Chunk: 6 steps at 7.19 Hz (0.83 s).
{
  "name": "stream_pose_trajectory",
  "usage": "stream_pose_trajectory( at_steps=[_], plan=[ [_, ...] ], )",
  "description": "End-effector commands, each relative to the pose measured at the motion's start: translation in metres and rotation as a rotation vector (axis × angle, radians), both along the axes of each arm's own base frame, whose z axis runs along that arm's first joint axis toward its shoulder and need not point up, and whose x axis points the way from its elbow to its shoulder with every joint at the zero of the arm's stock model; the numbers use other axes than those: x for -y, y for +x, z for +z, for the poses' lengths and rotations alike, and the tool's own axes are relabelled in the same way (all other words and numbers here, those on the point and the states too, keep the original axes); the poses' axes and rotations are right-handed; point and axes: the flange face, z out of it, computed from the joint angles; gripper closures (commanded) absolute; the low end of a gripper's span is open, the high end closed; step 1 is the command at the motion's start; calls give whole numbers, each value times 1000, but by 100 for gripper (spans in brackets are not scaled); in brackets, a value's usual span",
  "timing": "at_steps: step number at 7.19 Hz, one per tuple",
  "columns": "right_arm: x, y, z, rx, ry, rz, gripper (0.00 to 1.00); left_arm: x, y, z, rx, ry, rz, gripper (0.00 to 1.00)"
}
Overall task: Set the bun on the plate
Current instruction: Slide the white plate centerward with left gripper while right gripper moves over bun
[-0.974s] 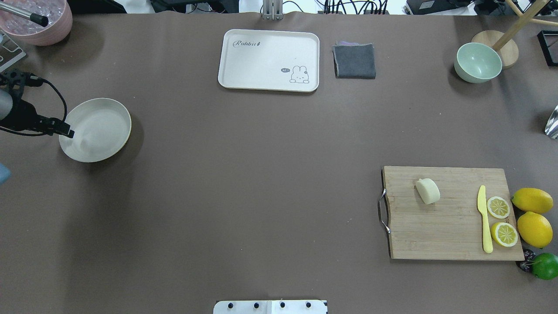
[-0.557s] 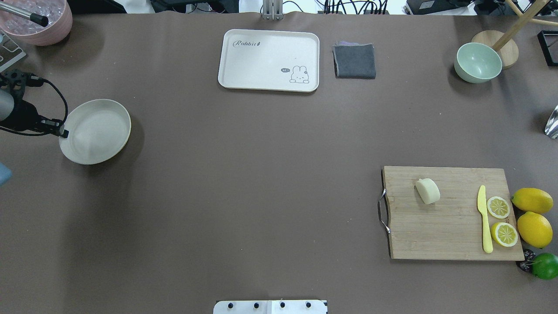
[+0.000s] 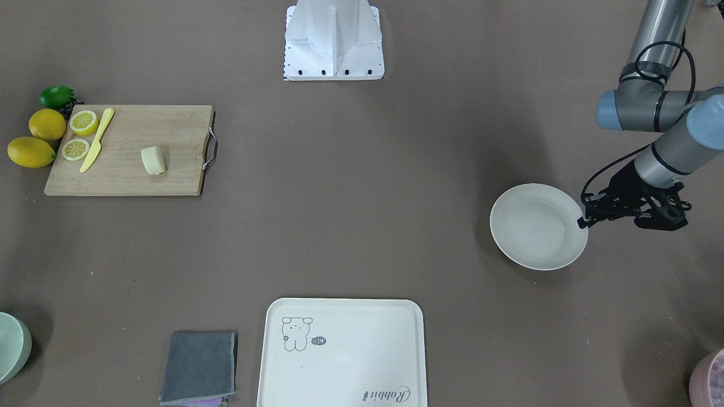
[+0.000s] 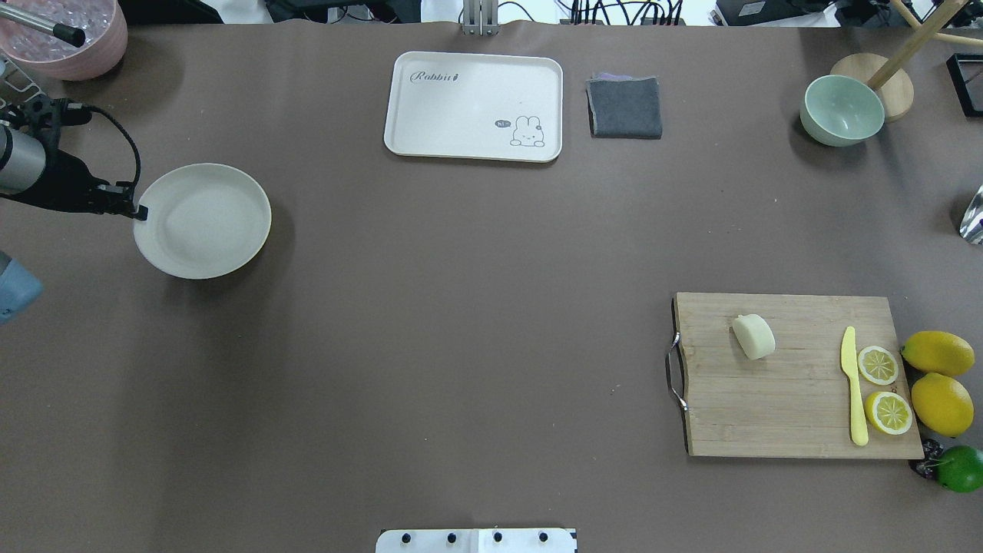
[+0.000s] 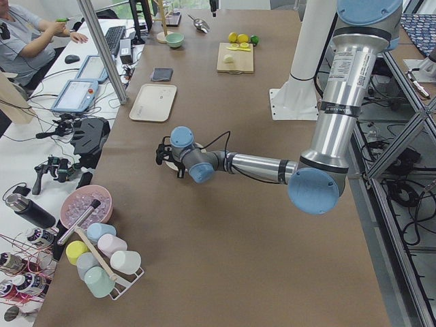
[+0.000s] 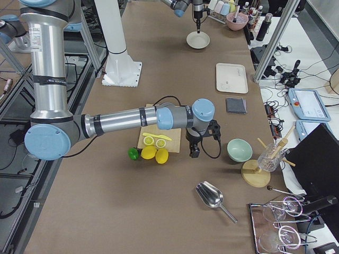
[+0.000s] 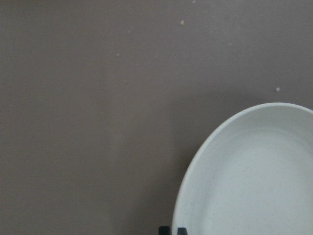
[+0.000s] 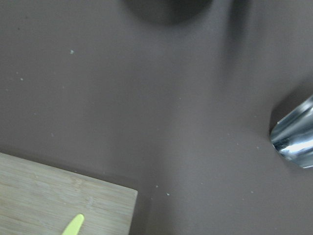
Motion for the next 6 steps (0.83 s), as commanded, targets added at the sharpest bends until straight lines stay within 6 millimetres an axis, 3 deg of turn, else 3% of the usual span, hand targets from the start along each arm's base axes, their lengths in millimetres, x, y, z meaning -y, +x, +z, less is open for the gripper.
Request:
stream_pose_trajectory(
  at_steps=[1, 2, 3, 4, 6],
  plan=[
    [0, -59, -66, 2, -39, 45, 0, -25, 38, -97, -102, -53, -10, 100],
    [-11, -84, -92, 16, -58, 51, 0, -28, 61, -140, -123, -63, -52, 100],
    [-21, -109, -110, 12, -66, 45, 0, -42, 102, -172, -130, -105, -29, 100],
    [-22, -141, -125, -17, -74, 55, 0, -40, 135, -212, -106, -113, -63, 100],
    [-35, -196, -136, -56, -95, 37, 0, -96, 213, -231, -79, -112, -60, 100]
  ],
)
